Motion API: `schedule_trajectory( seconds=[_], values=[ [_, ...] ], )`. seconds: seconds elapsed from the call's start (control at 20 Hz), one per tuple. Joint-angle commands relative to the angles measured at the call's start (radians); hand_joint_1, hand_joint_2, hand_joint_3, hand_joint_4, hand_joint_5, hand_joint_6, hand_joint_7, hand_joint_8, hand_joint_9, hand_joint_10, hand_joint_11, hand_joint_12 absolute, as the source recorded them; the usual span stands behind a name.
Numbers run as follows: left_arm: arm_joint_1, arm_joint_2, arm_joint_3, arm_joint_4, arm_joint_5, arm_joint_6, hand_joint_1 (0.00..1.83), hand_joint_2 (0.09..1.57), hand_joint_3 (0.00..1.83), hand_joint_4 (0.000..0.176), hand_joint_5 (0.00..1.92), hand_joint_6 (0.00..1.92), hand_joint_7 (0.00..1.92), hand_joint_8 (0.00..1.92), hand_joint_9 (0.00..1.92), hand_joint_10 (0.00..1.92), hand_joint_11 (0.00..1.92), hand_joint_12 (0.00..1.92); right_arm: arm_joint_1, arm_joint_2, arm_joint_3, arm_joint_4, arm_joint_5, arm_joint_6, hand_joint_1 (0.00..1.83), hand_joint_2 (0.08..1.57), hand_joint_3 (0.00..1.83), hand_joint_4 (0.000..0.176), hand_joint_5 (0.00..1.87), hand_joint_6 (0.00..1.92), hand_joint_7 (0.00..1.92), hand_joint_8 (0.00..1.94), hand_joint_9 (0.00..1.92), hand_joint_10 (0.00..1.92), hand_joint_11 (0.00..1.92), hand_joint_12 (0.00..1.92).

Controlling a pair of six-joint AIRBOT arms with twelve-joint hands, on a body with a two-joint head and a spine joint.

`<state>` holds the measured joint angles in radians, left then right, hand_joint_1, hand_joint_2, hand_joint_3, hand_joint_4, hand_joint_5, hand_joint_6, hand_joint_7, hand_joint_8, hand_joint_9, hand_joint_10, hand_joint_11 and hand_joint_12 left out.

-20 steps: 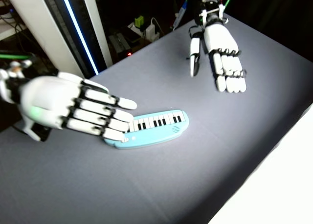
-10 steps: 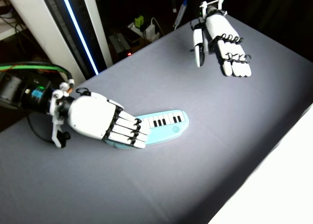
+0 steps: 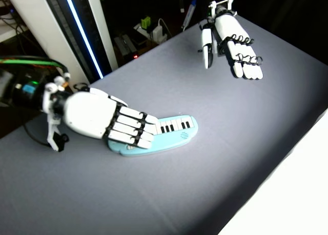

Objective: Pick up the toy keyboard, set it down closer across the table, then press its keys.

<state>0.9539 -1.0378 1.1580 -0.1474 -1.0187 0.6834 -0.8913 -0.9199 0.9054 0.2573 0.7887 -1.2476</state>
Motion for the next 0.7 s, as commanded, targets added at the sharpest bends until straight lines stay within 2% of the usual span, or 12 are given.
schedule_trajectory(
  seconds=[0.0, 0.05, 0.1, 0.15, 0.25, 0.3, 0.4, 0.45, 0.5, 0.55, 0.6, 0.65],
  values=[
    [-0.003, 0.008, -0.002, -0.005, -0.129, -0.003, 0.65, 1.44, 0.0, 0.013, 0.04, 0.0, 0.0, 0.0, 0.0, 0.0, 0.0, 0.0, -0.005, 0.0, -0.005, -0.012, 0.084, 0.002, 0.06, 1.43, 0.0, 0.0, 0.19, 0.03, 0.0, 0.0, 0.0, 0.0, 0.0, 0.0],
    [-0.003, 0.008, -0.002, -0.006, -0.13, -0.003, 0.68, 1.44, 0.0, 0.005, 0.04, 0.0, 0.0, 0.0, 0.0, 0.0, 0.0, 0.0, -0.016, 0.0, -0.003, -0.008, 0.078, 0.002, 0.05, 1.42, 0.0, 0.0, 0.26, 0.04, 0.0, 0.0, 0.0, 0.0, 0.0, 0.0],
    [-0.004, 0.008, -0.003, -0.007, -0.132, -0.003, 0.71, 1.43, 0.0, 0.0, 0.05, 0.01, 0.0, 0.0, 0.0, 0.0, 0.0, 0.0, -0.025, -0.001, -0.001, -0.005, 0.071, 0.002, 0.01, 1.41, 0.0, 0.0, 0.4, 0.04, 0.02, 0.0, 0.0, 0.0, 0.0, 0.0],
    [-0.004, 0.009, -0.003, -0.008, -0.135, -0.003, 0.71, 1.43, 0.0, 0.0, 0.06, 0.01, 0.0, 0.0, 0.0, 0.0, 0.0, 0.0, -0.03, -0.002, 0.001, -0.003, 0.066, 0.002, 0.0, 1.38, 0.0, 0.005, 0.45, 0.02, 0.02, 0.0, 0.0, 0.0, 0.0, 0.0],
    [-0.003, 0.009, -0.007, -0.013, -0.143, -0.003, 0.73, 1.42, 0.0, 0.0, 0.07, 0.01, 0.0, 0.0, 0.0, 0.0, 0.0, 0.0, -0.031, -0.002, 0.0, -0.002, 0.071, 0.002, 0.0, 1.36, 0.0, 0.0, 0.62, 0.03, 0.12, 0.01, 0.0, 0.0, 0.0, 0.0],
    [-0.002, 0.011, -0.008, -0.016, -0.149, -0.003, 0.75, 1.42, 0.0, 0.0, 0.08, 0.01, 0.0, 0.0, 0.0, 0.0, 0.0, 0.0, -0.031, 0.003, -0.005, -0.002, 0.086, 0.002, 0.0, 1.36, 0.0, 0.0, 0.57, 0.01, 0.11, 0.0, 0.0, 0.0, 0.0, 0.0],
    [0.001, 0.017, -0.015, -0.018, -0.166, -0.003, 0.77, 1.41, 0.0, 0.0, 0.09, 0.01, 0.0, 0.0, 0.0, 0.0, 0.0, 0.0, -0.031, 0.032, -0.027, -0.01, 0.154, 0.018, 0.0, 1.38, 0.01, 0.009, 0.35, 0.0, 0.01, 0.0, 0.0, 0.0, 0.0, 0.0],
    [0.002, 0.022, -0.02, -0.018, -0.177, -0.003, 0.73, 1.41, 0.0, 0.0, 0.08, 0.0, 0.0, 0.0, 0.0, 0.0, 0.0, 0.0, -0.031, 0.055, -0.044, -0.024, 0.2, 0.039, 0.0, 1.37, 0.0, 0.013, 0.1, 0.0, 0.0, 0.0, 0.0, 0.0, 0.0, 0.0],
    [0.005, 0.027, -0.026, -0.018, -0.192, -0.003, 0.72, 1.42, 0.0, 0.0, 0.06, 0.0, 0.0, 0.0, 0.0, 0.0, 0.0, 0.0, -0.031, 0.079, -0.061, -0.039, 0.247, 0.057, 0.0, 1.4, 0.01, 0.006, 0.02, 0.0, 0.0, 0.0, 0.0, 0.0, 0.0, 0.0],
    [0.012, 0.033, -0.034, -0.022, -0.21, 0.001, 0.72, 1.42, 0.0, 0.0, 0.05, 0.0, 0.0, 0.0, 0.0, 0.0, 0.0, 0.0, -0.031, 0.102, -0.08, -0.051, 0.294, 0.069, 0.0, 1.39, 0.01, 0.0, 0.0, 0.0, 0.0, 0.0, 0.0, 0.0, 0.0, 0.0],
    [0.024, 0.041, -0.046, -0.031, -0.239, 0.004, 0.72, 1.42, 0.0, 0.0, 0.04, 0.0, 0.0, 0.0, 0.0, 0.0, 0.0, 0.0, -0.032, 0.126, -0.099, -0.06, 0.348, 0.08, 0.0, 1.38, 0.0, 0.005, 0.0, 0.0, 0.0, 0.0, 0.0, 0.0, 0.0, 0.0],
    [0.034, 0.047, -0.053, -0.037, -0.261, 0.004, 0.79, 1.41, 0.0, 0.0, 0.05, 0.0, 0.0, 0.0, 0.0, 0.0, 0.0, 0.0, -0.037, 0.139, -0.108, -0.065, 0.386, 0.093, 0.0, 1.39, 0.01, 0.024, 0.0, 0.0, 0.0, 0.0, 0.0, 0.0, 0.0, 0.0]
  ],
)
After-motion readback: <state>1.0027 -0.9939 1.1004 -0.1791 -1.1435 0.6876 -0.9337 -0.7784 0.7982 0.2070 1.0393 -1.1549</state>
